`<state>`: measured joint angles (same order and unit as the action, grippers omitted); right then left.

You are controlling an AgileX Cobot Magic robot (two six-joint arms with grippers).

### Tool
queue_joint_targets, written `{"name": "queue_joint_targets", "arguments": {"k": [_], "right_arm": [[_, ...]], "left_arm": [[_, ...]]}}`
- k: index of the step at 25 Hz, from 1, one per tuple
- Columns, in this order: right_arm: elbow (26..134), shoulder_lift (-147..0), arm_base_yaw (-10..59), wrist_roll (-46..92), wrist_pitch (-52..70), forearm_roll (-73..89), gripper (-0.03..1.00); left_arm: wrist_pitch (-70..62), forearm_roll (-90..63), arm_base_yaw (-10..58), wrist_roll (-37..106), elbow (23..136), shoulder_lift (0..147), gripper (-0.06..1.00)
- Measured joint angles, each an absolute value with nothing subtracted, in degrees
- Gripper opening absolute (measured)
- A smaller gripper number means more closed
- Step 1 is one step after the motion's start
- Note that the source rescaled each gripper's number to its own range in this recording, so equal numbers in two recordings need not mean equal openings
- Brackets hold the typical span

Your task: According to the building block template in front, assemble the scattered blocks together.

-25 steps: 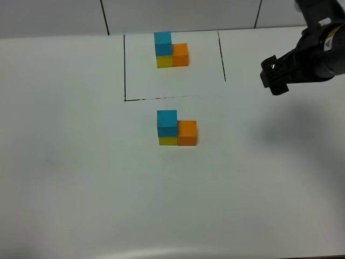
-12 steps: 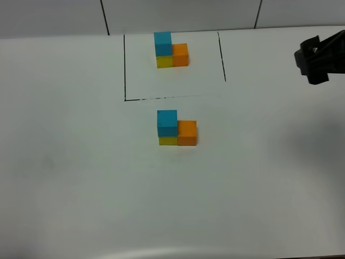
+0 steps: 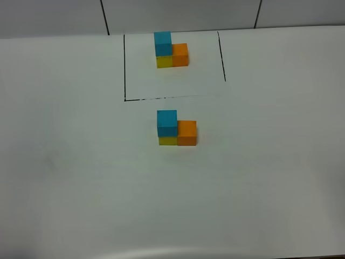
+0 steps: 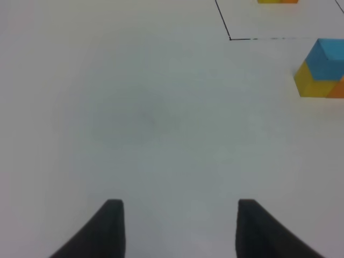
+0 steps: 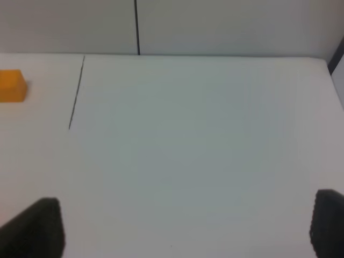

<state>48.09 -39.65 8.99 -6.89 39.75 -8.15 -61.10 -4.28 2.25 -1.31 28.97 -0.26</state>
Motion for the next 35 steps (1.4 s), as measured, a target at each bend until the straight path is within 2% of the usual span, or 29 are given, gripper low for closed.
{"name": "queue_joint_targets", "arguments": {"k": [9, 18, 27, 35], "right_arm": [[37.3, -19.0, 8.4, -5.7, 47.6, -6.5, 0.85], [36.5, -5.1, 6.3, -5.7, 58.0, -4.8, 0.85], [30.6, 0.3, 6.0, -5.8, 60.8, -3.8, 0.85], [28.9, 0.4, 4.0, -5.8, 61.2, -3.7, 0.78]], "left_arm": [[-61.1, -4.3, 2.3, -1.3, 29.0, -0.3, 0.07], [-61.1, -4.3, 2.3, -1.3, 29.0, -0.3, 0.07], [-61.1, -4.3, 2.3, -1.3, 29.0, -0.3, 0.07], [-61.1, -4.3, 2.3, -1.3, 29.0, -0.3, 0.07]]}}
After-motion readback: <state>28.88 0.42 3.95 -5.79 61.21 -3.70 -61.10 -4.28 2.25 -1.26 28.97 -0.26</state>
